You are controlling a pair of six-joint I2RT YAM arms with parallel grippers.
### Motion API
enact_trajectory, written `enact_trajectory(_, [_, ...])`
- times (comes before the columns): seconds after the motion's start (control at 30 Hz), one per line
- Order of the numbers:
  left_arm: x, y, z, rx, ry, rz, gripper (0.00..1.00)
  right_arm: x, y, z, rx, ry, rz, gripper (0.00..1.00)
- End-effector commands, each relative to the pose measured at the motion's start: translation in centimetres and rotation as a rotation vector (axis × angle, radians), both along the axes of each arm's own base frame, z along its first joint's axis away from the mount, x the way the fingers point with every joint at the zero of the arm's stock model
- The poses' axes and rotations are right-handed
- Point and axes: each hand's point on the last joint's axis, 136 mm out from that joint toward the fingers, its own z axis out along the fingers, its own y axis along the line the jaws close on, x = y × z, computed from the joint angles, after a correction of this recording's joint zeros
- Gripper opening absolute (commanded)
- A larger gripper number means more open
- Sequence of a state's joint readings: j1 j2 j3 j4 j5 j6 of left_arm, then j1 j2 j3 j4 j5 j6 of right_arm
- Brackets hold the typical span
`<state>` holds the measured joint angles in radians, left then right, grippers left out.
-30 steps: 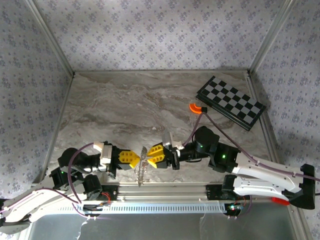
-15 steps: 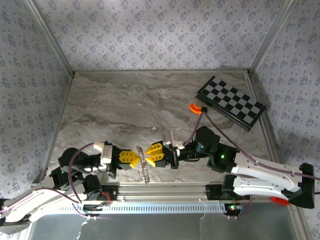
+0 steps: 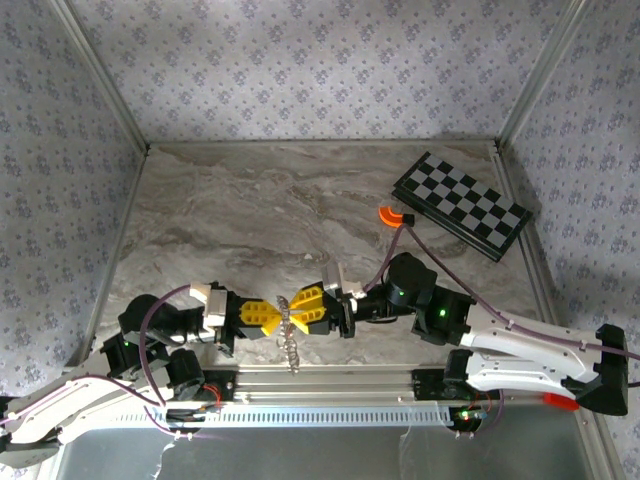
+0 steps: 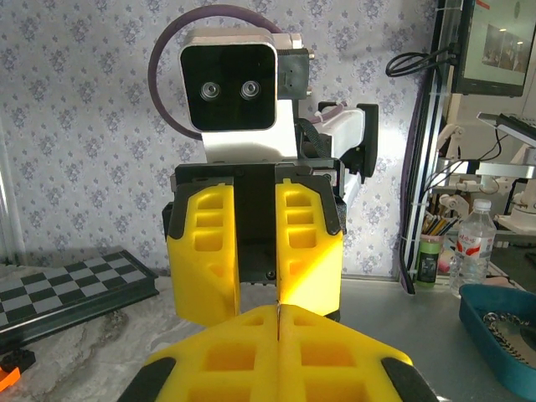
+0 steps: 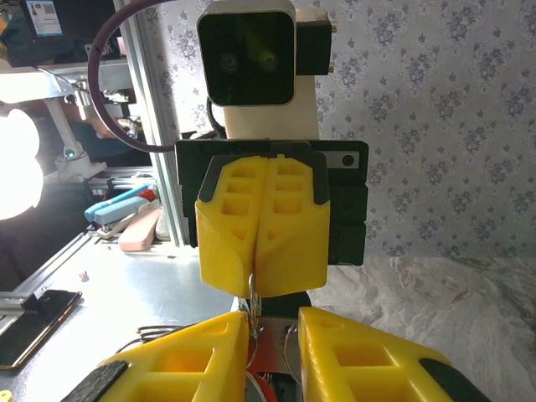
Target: Put the keys on the keyring
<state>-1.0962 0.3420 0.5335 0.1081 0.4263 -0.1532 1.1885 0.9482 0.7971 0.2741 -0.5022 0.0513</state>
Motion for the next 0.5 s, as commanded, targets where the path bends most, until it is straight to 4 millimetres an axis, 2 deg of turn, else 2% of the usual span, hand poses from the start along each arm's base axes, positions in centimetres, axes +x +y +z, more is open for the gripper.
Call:
enact_trajectory(0.0, [-0.16,0.37,1.48,-0.052,-0.038,0.009,0.0,-0.72,0.15,0.68,0.02,-0.028,0.031,0.24])
enact_trajectory(0.47, [-0.27,0.4,1.67,-0.052,-0.039,0.006,0.0,-0.94,0.06,0.56,0.021,-0.035,0.039,0.22])
